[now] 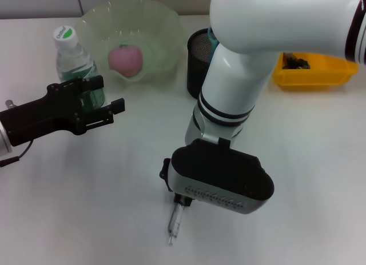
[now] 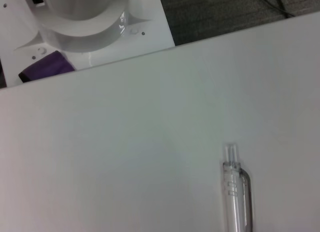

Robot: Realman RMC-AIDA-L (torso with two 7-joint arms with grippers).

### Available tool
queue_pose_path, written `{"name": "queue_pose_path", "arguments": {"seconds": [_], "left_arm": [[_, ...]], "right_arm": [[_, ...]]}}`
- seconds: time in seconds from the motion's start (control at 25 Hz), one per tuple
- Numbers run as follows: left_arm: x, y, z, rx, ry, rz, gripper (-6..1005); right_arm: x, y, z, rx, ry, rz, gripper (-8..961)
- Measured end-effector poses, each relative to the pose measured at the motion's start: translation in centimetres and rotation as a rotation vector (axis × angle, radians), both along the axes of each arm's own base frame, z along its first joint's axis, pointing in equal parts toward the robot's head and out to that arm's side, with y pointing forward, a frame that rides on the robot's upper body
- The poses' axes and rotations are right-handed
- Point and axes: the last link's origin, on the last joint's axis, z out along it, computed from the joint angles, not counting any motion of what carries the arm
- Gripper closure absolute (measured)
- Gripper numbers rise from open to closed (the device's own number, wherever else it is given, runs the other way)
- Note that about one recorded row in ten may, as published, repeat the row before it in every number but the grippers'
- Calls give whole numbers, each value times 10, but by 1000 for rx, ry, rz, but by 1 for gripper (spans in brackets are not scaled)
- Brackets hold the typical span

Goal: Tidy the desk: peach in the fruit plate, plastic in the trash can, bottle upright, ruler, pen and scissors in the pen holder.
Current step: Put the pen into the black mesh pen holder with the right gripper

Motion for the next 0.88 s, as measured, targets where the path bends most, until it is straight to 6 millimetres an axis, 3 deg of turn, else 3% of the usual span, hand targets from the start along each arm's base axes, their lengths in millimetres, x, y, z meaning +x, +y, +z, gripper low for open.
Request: {"name": "queue_pose_path", "arguments": {"seconds": [0.28,0.52,0.68,0.88], "left_arm": [[-1,0,3,3,-3,2,202],[-1,-1,4,5,-13,2,202],[0,-1,6,11,-21,-4,202],[2,1,8,28,-39,-7,202]], "right_arm": [[-11,0,13,1,17,-139,842],[-19,14,50,54,107,-358,842],[-14,17,75,89,208,-514,841],[8,21,110,105,383,-757,841]]}}
